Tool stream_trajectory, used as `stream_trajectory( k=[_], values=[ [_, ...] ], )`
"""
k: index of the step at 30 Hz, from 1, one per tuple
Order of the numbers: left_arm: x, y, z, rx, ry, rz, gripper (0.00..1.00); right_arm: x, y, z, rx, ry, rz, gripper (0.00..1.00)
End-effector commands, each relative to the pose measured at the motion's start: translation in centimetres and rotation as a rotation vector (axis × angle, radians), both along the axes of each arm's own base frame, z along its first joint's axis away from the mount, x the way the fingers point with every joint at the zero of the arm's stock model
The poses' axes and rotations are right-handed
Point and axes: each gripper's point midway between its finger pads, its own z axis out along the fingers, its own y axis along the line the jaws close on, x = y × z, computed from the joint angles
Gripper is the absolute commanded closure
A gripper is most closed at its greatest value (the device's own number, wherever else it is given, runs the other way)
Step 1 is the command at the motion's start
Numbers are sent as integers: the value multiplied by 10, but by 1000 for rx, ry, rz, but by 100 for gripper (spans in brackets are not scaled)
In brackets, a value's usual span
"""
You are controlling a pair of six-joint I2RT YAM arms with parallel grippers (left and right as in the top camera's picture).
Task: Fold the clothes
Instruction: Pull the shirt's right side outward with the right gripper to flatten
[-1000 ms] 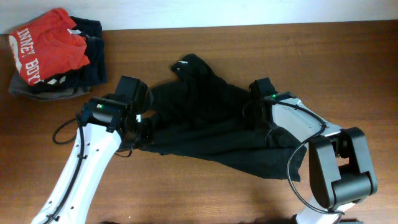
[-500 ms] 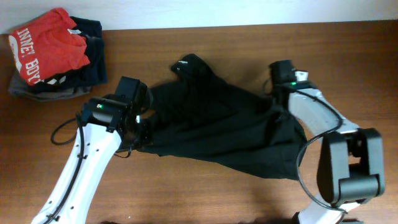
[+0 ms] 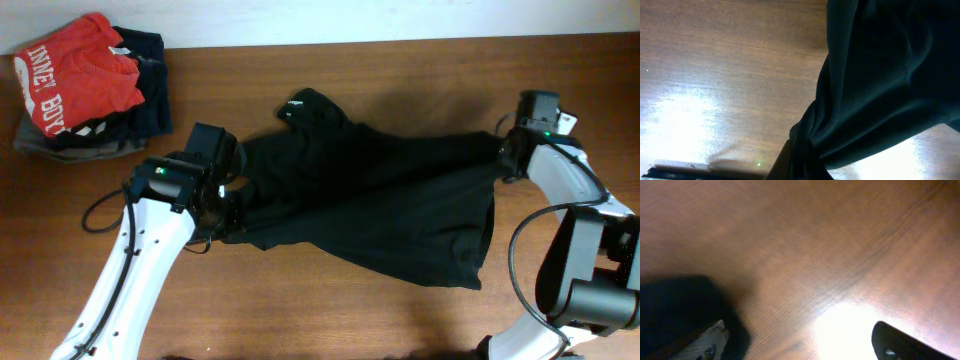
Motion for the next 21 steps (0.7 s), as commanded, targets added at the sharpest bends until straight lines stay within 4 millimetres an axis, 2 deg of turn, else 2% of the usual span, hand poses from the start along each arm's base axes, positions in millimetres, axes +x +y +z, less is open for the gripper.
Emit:
stream_trajectory(
  k=[1,2,3,4,9,12,16,21],
  values=[
    [6,3,9,7,-53,13,88,0,0,6,19,25,6,1],
    [7,2,9,6,-57,13,81,-2,2,8,37,27,-12,1],
    [7,2,10,5,-60,13,68,-4,7,11,69,29,-28,1],
    [8,2,10,4,-63,13,64,-6,12,14,110,30,-41,1],
    [8,2,10,4,-62,13,63,-20,55,34,367,83,-26,1],
    [8,2,10,4,-64,13,63,-42,75,45,465,140,-18,1],
    [9,2,10,3,-66,12,62,-76,89,60,494,225,-31,1],
    [9,2,10,3,-66,12,28,-109,105,77,510,241,-68,1]
  ],
)
